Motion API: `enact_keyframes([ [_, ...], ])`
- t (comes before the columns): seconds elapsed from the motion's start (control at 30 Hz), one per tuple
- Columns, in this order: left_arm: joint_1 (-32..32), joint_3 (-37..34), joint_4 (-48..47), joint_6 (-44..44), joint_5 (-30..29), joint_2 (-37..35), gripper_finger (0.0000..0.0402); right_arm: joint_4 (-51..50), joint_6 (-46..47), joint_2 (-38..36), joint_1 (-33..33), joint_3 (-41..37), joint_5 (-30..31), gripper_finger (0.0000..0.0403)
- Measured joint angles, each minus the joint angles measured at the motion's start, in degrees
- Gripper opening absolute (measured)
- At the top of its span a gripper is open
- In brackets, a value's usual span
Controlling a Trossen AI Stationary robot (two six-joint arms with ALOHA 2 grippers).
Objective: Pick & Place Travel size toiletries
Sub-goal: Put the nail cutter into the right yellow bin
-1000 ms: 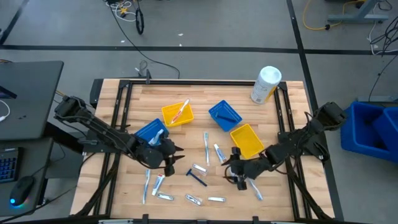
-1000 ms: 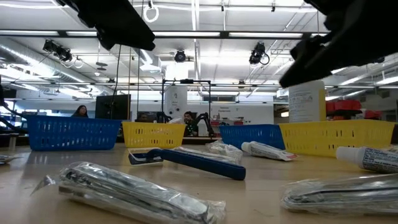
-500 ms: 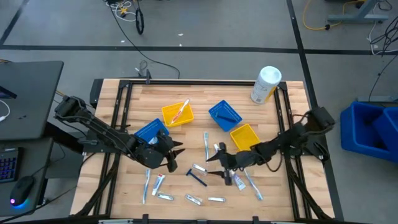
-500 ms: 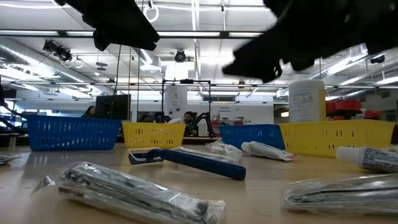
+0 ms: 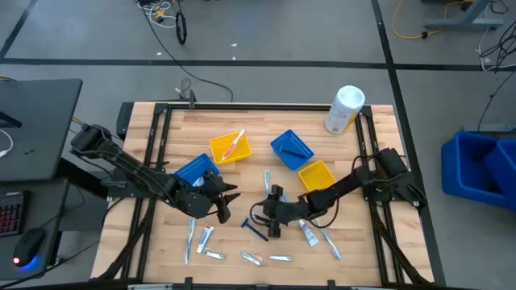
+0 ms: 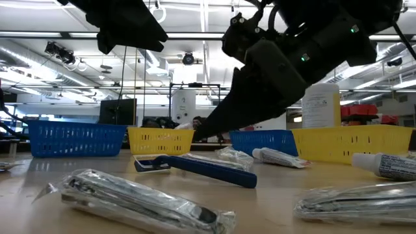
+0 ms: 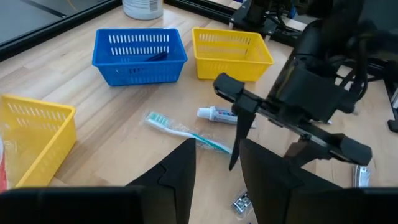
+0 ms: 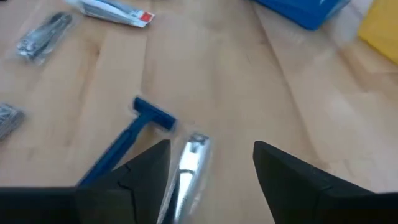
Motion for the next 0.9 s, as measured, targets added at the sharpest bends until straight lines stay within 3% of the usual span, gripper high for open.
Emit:
enact_keyframes([
  [0.33, 0.0, 0.0, 0.1, 1.3, 0.0, 0.0, 0.0132, -0.5, 1.5, 3.3, 0.1, 0.1, -0.5, 0.0220],
  [0.5, 0.0, 0.0, 0.1, 1.3, 0.0, 0.0, 0.0132, -4.0, -1.3, 3.5, 0.1, 0.3, -3.8, 0.0213],
  [0.9, 0.0, 0.0, -0.1, 2.6, 1.5, 0.0, 0.0132, -7.6, -0.4, 3.3, -0.3, 0.3, -9.0, 0.0114],
])
